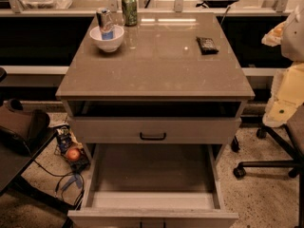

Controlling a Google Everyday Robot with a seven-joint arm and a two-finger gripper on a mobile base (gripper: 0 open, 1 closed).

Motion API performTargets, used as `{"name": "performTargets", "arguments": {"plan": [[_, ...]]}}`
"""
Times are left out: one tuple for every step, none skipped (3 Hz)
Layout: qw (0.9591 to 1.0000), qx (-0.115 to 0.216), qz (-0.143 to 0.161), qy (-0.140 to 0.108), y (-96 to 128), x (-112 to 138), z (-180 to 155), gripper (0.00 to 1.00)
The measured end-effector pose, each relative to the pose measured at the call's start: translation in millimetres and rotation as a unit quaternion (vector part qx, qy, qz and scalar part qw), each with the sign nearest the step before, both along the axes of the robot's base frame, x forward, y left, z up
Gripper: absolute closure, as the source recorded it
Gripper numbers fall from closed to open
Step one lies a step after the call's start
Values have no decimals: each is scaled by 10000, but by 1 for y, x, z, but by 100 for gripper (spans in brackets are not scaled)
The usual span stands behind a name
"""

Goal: Close middle drawer

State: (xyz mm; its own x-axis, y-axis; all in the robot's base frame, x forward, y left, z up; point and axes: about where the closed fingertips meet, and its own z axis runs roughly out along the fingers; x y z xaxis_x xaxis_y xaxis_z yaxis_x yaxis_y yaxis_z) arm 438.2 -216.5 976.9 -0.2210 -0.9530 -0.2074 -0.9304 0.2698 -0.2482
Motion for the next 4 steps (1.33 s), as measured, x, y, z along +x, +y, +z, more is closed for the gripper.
{"name": "performTargets", "arguments": {"plan": [[10000,0,0,0,0,0,0,0],[9999,158,45,13,-10,-22,-20,0],[9985,512,167,-45,-30,-63,-63,0],[9959,855,242,-145,-46,-93,-113,0]]}}
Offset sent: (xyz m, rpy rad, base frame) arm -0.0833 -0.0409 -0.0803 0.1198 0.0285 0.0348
